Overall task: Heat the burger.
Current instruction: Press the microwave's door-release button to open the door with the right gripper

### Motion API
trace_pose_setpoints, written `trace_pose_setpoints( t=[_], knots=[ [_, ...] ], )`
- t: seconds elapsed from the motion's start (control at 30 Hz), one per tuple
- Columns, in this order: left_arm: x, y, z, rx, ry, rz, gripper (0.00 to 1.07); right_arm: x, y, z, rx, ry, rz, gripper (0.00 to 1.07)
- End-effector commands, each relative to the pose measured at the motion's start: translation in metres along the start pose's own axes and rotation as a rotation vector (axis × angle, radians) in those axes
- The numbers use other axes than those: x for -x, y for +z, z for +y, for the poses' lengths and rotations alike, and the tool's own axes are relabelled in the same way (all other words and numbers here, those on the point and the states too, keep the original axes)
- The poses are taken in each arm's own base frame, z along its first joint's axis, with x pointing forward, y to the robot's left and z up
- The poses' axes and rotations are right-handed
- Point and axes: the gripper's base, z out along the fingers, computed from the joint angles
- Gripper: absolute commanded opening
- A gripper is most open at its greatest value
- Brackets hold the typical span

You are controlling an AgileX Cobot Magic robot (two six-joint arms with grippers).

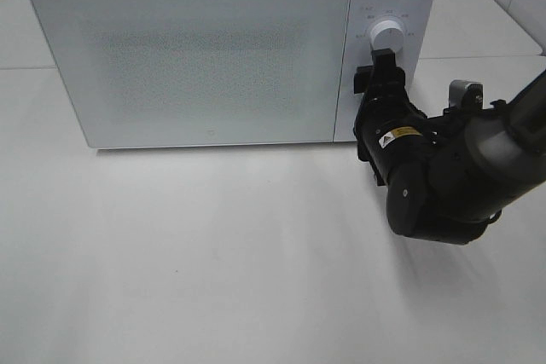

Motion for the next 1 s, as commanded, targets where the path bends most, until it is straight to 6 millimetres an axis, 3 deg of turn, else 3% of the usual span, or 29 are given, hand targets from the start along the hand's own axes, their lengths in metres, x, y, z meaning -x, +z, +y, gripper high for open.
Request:
trace_pose_setpoints(
  t=[0.03,0.47,0.8,1.0],
  knots=[
    [0.000,-0.002,-0.001,-0.003,-0.005,-0.029,1.00,0.011,-0.006,0.026,0.229,-0.012,-0.063,0.70],
    [0.000,-0.002,-0.001,-0.002,-0.004,-0.029,1.00,0.023,-0.048,0.022,0.195,-0.070,0.083,0.70],
    [0.000,-0.002,-0.001,-0.002,-0.004,-0.029,1.00,0.036,-0.077,0.039,0.155,-0.238,0.159,0.69],
    [0.000,-0.002,-0.001,-0.002,-0.004,-0.029,1.00,0.043,-0.089,0.061,0.115,-0.475,0.202,0.69]
  ],
)
